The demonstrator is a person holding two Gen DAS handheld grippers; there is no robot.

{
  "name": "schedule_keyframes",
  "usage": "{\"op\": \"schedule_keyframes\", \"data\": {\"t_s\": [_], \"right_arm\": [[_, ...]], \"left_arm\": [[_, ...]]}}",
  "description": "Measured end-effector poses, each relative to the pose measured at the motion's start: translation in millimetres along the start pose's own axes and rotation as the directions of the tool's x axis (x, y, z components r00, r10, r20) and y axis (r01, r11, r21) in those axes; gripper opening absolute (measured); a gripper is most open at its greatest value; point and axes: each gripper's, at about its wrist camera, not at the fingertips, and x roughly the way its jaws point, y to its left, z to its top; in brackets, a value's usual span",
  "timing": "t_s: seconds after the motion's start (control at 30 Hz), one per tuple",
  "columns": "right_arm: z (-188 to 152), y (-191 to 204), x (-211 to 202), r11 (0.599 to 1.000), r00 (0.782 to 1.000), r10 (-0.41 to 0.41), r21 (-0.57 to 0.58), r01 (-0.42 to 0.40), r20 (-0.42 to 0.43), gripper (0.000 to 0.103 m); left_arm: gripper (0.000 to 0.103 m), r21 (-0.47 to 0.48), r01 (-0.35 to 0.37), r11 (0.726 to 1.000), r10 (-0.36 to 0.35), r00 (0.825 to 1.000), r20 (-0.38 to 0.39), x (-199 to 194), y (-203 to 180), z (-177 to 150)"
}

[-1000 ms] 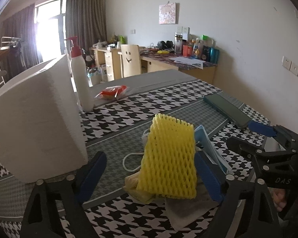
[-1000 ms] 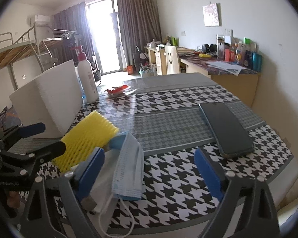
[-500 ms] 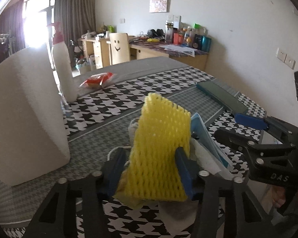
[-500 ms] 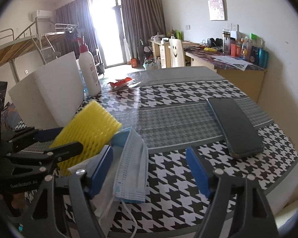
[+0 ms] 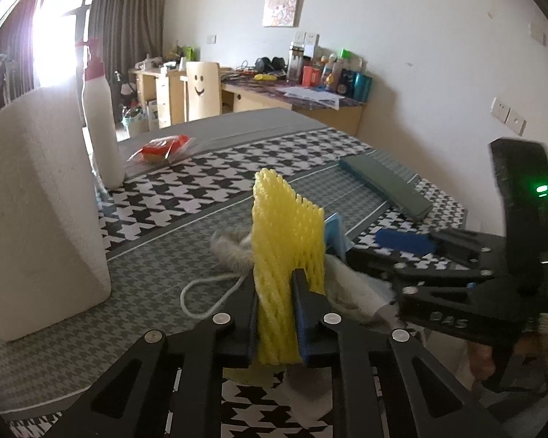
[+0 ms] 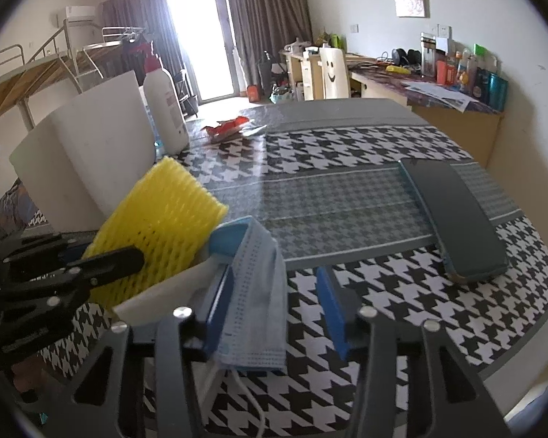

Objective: Organize soft objects
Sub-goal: 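Close the left gripper on the yellow mesh sleeve while the right gripper grasps the blue mask, then lift the yellow mesh sleeve and blue mask and carry both over the white foam box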

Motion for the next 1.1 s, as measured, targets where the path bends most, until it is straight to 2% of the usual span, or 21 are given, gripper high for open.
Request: {"op": "schedule_keyframes", "data": {"t_s": [0.07, 0.13, 0.17, 0.23, 0.27, 0.47, 0.53, 0.63, 0.8, 0.87, 0.93, 1.0, 1.1], "right_arm": [[0.1, 0.4, 3.1, 1.0, 1.0, -0.004, 0.0, 0.004, -0.015, 0.05], [0.2, 1.0, 4.7, 1.0, 1.0, -0.009, -0.004, 0.009, -0.023, 0.037], [0.1, 0.3, 5.0, 1.0, 1.0, -0.012, -0.003, 0.012, -0.027, 0.036], [0.5, -0.4, 6.0, 1.0, 0.999, -0.018, -0.003, 0.018, -0.03, 0.026], [0.5, -1.2, 7.1, 1.0, 0.999, -0.026, -0.002, 0.026, -0.035, 0.025], [1.4, -4.8, 9.4, 0.998, 0.997, -0.063, 0.004, 0.063, -0.036, 0.027], [2.8, -5.4, 10.8, 0.996, 0.995, -0.092, -0.01, 0.091, -0.034, 0.038], [3.5, -7.7, 12.9, 0.995, 0.994, -0.104, -0.009, 0.104, -0.032, 0.045], [3.2, -8.6, 16.7, 0.995, 0.994, -0.103, -0.011, 0.102, -0.042, 0.048], [3.2, -8.2, 16.8, 0.995, 0.994, -0.103, -0.009, 0.102, -0.039, 0.048], [2.7, -8.4, 17.3, 0.996, 0.995, -0.094, -0.005, 0.094, -0.044, 0.048], [2.3, -8.3, 17.4, 0.996, 0.995, -0.09, -0.001, 0.091, -0.047, 0.048], [2.4, -7.6, 19.2, 0.996, 0.995, -0.087, -0.003, 0.087, -0.048, 0.048]], "left_arm": [[0.016, -0.001, 0.015, 1.0, -0.015, 1.0, 0.017, -7.0, -1.6, 2.0], [0.016, 0.001, 0.026, 1.0, -0.026, 0.999, 0.028, -12.7, -2.3, 3.7], [0.016, 0.003, 0.03, 1.0, -0.031, 0.999, 0.035, -15.6, -2.7, 4.6], [0.016, 0.001, 0.033, 0.999, -0.033, 0.998, 0.046, -20.4, -2.2, 5.9], [0.016, 0.005, 0.037, 0.999, -0.037, 0.998, 0.049, -22.4, -2.3, 6.0], [0.016, -0.003, 0.052, 0.999, -0.052, 0.997, 0.059, -31.5, 0.7, 4.8], [0.016, -0.005, 0.061, 0.998, -0.061, 0.996, 0.07, -36.8, 2.4, 6.9], [0.016, 0.005, 0.066, 0.998, -0.066, 0.994, 0.082, -42.7, 1.7, 7.0], [0.016, 0.007, 0.038, 0.999, -0.038, 0.998, 0.055, -35.5, 3.7, -1.2], [0.021, 0.011, 0.019, 1.0, -0.02, 0.998, 0.051, -33.8, 5.2, -2.9], [0.037, 0.021, -0.017, 1.0, 0.016, 0.999, 0.05, -31.8, 3.9, -3.4], [0.048, 0.034, -0.046, 0.998, 0.044, 0.997, 0.057, -29.1, 2.8, -2.5], [0.048, 0.05, -0.053, 0.997, 0.051, 0.998, 0.044, -21.3, -0.9, -0.9]]}}
